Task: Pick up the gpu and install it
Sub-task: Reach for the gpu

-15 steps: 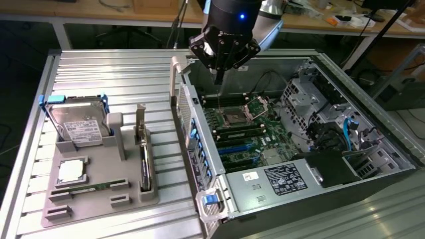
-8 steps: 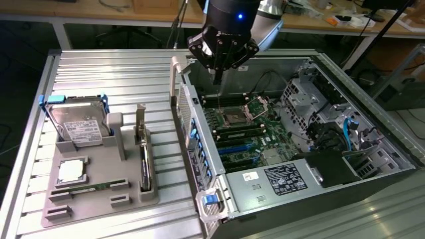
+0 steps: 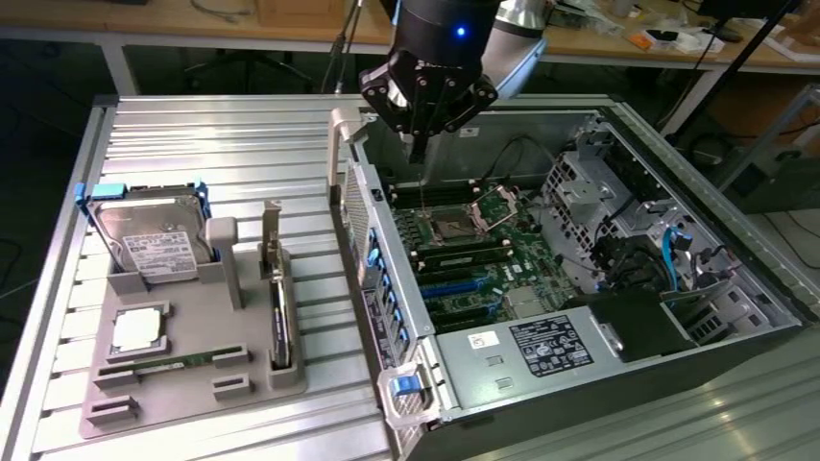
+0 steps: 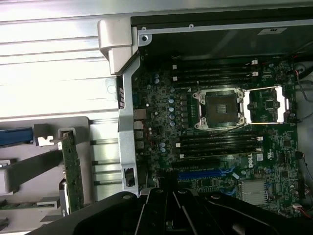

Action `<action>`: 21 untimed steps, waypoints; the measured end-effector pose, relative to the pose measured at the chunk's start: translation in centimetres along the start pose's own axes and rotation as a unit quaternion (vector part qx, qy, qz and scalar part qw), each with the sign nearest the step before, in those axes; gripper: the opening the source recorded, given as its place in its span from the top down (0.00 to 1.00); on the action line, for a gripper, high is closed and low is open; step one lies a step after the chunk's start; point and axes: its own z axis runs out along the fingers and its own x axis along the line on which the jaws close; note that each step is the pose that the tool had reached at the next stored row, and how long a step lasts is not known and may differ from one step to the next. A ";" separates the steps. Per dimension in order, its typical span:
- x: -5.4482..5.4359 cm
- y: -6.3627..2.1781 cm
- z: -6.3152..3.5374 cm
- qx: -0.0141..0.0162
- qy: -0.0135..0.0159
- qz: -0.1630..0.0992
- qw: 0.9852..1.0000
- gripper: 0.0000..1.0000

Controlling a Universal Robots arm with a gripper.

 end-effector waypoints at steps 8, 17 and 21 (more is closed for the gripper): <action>0.2 -0.01 0.01 0.000 0.000 0.000 1.000 0.89; 0.2 -0.02 0.02 0.000 0.000 0.000 1.000 0.89; 0.2 -0.02 0.02 0.000 0.000 0.000 1.000 0.89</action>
